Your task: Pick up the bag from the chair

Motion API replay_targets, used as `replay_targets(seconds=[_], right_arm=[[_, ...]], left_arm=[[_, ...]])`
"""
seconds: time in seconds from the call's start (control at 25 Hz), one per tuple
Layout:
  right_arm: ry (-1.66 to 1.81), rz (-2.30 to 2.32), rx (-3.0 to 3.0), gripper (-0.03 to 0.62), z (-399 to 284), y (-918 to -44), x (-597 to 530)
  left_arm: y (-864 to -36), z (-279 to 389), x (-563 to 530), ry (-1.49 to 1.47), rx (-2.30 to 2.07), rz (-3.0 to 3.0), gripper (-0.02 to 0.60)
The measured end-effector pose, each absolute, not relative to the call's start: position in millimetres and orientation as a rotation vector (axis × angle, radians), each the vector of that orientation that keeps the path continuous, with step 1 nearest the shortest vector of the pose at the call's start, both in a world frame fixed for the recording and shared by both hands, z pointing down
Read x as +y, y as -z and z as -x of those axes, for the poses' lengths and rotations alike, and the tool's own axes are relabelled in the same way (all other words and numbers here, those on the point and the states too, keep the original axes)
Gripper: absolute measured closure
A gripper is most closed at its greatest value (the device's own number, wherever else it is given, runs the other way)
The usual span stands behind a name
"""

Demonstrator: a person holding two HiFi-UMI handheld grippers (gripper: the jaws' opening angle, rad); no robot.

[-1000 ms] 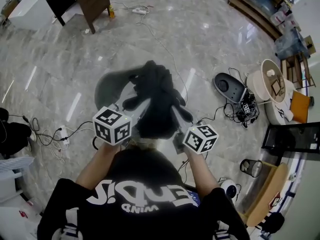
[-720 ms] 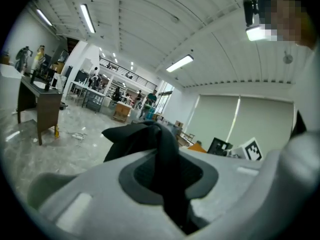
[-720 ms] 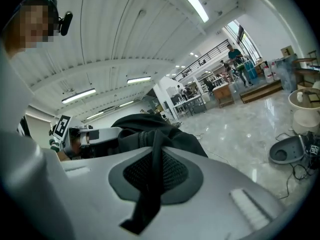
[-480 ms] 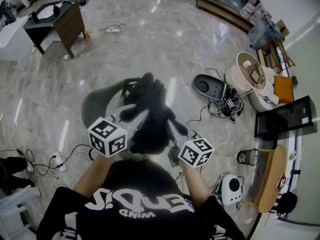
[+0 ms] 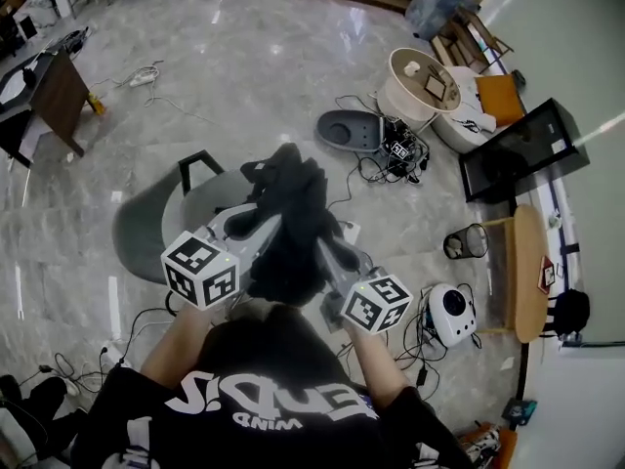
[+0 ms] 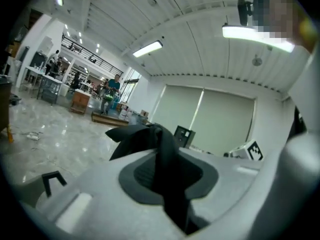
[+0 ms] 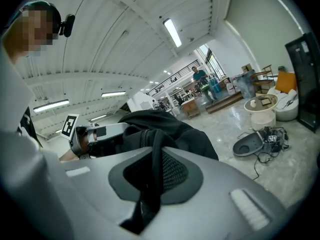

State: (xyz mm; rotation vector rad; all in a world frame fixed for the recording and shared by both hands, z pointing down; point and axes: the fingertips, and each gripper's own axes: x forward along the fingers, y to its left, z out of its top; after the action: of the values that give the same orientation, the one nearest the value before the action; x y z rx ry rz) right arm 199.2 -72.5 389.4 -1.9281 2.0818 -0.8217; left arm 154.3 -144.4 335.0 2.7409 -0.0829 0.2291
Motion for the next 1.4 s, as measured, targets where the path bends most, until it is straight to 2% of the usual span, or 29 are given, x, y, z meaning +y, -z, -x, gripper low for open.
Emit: replay_targets(seconds=[0.72, 1.4], right_arm=[[0.768, 2.302, 1.546, 0.574, -300.1, -433.0, 95.5], [0.78, 2.363, 1.351, 0.574, -324.0, -465.6, 135.7]], left_arm=[[-380.7, -288.1, 7.4, -0.41, 0.517, -2.668, 0.526], [-410.0, -316.8, 48.3, -0.527, 0.675, -2.635, 0.526]])
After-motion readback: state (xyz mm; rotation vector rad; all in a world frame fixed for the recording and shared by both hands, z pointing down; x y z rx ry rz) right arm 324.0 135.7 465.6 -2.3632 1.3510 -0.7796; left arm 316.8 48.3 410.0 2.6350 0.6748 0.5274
